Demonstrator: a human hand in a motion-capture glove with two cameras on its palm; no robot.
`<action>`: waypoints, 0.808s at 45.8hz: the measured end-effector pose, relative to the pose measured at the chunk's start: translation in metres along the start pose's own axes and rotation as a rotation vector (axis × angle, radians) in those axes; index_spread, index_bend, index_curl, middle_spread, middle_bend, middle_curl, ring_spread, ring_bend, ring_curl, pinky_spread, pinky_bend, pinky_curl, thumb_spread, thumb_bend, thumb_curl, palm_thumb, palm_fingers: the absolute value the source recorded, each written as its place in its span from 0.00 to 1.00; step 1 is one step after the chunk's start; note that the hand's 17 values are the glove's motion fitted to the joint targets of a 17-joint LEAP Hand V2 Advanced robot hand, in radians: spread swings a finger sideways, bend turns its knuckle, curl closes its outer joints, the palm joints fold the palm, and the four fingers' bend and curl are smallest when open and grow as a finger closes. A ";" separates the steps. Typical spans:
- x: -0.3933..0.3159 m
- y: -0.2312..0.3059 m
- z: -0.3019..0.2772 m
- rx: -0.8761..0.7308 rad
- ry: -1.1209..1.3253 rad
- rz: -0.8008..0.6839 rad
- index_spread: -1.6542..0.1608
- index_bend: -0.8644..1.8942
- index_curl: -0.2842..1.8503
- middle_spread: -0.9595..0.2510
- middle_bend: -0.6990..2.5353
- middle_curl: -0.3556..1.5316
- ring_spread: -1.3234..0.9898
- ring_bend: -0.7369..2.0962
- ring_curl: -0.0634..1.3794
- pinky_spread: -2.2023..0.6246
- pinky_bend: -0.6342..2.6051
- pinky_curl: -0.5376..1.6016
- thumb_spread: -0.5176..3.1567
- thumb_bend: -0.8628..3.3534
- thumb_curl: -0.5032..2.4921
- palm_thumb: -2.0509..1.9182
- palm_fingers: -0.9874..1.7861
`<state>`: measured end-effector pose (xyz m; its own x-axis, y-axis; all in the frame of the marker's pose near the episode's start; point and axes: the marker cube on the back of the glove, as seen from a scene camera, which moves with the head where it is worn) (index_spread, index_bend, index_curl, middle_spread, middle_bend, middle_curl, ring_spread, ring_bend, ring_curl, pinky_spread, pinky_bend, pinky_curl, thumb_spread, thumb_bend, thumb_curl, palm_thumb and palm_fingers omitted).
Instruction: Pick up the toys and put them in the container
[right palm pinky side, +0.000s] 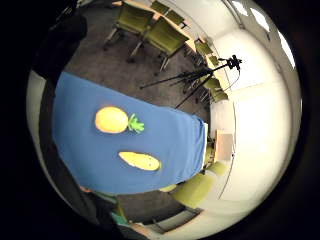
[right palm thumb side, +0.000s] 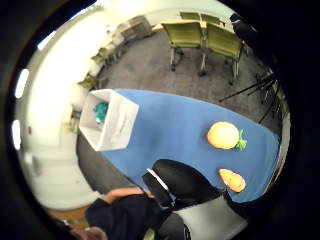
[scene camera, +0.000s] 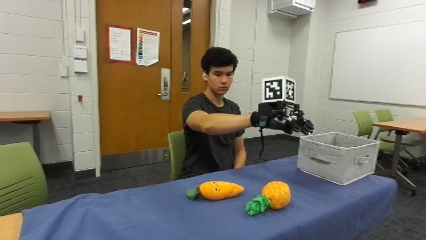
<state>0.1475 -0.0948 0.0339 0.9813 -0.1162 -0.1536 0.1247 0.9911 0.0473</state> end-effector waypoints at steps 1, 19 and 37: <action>0.004 -0.001 0.007 -0.007 -0.004 0.004 0.82 0.37 0.39 0.70 0.38 0.42 0.44 0.59 0.25 0.70 0.48 0.42 0.40 0.19 0.27 0.50 0.37; 0.032 0.002 0.168 -0.235 -0.100 0.039 0.81 0.38 0.38 0.70 0.36 0.41 0.43 0.55 0.23 0.71 0.45 0.41 0.39 0.19 0.26 0.50 0.37; 0.026 0.027 0.226 -0.364 -0.124 0.041 0.80 0.39 0.39 0.72 0.32 0.40 0.44 0.50 0.20 0.72 0.45 0.41 0.38 0.19 0.26 0.51 0.35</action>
<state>0.2098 -0.0861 0.2538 0.9975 -0.0605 -0.0374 0.0462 0.9510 -0.3057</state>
